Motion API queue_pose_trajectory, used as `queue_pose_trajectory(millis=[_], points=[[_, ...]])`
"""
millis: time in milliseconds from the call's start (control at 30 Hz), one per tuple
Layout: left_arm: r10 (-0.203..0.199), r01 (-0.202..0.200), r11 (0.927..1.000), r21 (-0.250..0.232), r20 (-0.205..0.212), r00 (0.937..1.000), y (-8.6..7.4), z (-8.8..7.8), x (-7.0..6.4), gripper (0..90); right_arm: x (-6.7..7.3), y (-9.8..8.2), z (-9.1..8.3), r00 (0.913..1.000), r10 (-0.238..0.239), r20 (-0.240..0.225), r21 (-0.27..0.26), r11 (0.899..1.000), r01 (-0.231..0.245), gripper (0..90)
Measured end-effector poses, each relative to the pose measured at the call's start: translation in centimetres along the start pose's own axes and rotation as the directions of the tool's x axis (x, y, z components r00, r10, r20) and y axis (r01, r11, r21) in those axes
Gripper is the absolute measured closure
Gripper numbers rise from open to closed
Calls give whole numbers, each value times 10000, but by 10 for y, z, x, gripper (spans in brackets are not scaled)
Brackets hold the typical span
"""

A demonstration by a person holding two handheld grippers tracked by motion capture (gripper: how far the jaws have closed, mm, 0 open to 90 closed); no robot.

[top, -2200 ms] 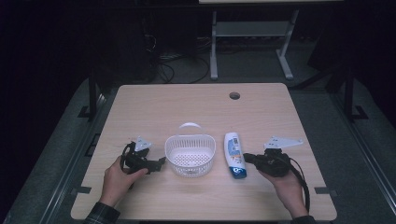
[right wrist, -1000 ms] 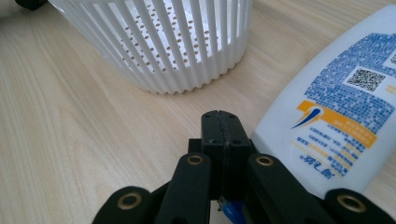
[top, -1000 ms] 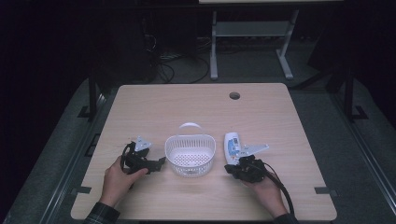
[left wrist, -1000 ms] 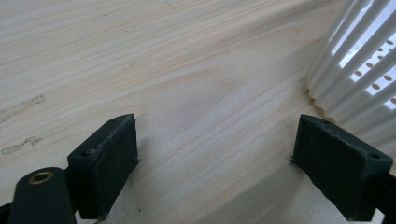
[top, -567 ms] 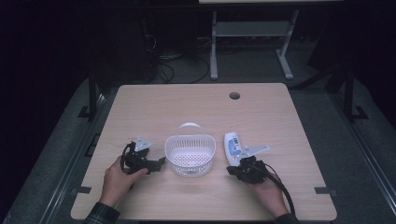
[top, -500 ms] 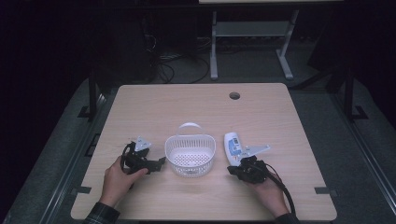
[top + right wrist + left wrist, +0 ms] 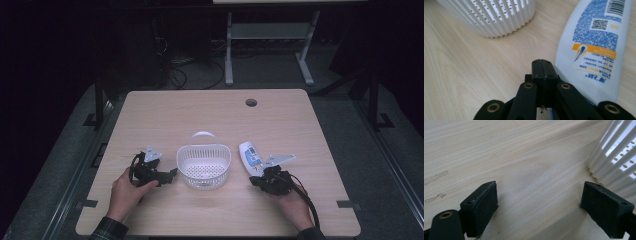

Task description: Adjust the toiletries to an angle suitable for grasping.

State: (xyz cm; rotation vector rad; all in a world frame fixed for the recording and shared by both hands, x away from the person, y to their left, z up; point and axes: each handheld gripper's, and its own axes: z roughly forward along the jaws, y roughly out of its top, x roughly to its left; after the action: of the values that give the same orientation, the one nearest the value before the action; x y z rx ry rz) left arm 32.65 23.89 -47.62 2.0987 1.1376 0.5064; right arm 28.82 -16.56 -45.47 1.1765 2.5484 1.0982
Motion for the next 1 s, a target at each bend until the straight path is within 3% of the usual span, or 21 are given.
queue_pose_trajectory(millis=[1000], points=[[-4, 4, 10000, -1, 0, 10000, 0, 0, 0, 130, -31, -10, -14, 9934, 875, 735, -232, 9960, -861, 896]])
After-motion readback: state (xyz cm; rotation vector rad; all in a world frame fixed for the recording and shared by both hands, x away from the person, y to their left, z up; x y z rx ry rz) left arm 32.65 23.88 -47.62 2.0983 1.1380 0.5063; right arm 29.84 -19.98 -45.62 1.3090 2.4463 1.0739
